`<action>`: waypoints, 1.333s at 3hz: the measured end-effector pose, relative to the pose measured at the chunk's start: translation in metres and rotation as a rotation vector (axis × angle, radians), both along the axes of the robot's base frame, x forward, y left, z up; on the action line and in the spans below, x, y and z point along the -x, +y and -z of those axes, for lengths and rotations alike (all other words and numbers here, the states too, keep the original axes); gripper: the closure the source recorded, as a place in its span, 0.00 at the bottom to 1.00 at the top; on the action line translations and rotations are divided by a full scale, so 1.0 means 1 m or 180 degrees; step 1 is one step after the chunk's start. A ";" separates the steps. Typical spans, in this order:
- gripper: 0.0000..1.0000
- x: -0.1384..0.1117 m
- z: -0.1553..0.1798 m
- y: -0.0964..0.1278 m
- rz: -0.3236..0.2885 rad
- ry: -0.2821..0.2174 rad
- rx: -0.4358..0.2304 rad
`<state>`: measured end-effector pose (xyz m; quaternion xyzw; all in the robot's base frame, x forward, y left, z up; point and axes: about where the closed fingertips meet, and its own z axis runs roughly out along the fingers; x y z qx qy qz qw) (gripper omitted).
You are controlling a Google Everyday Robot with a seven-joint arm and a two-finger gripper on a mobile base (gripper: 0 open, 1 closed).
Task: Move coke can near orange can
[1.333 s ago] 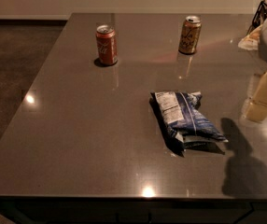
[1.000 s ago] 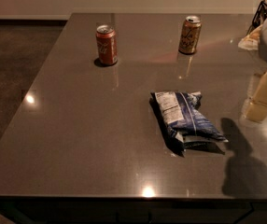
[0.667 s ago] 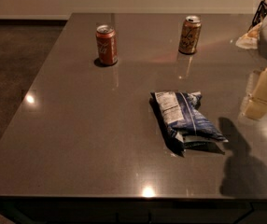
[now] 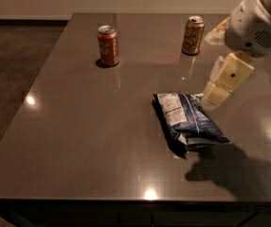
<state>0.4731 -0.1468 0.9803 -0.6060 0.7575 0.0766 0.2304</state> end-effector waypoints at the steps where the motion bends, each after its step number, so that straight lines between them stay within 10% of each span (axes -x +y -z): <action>1: 0.00 -0.019 0.004 0.048 0.0068 -0.0005 -0.0289; 4: 0.00 -0.093 0.015 0.141 0.0935 -0.0206 -0.0577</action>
Offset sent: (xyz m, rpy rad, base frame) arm 0.0750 0.1358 -0.0092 0.2432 -0.0078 -0.2157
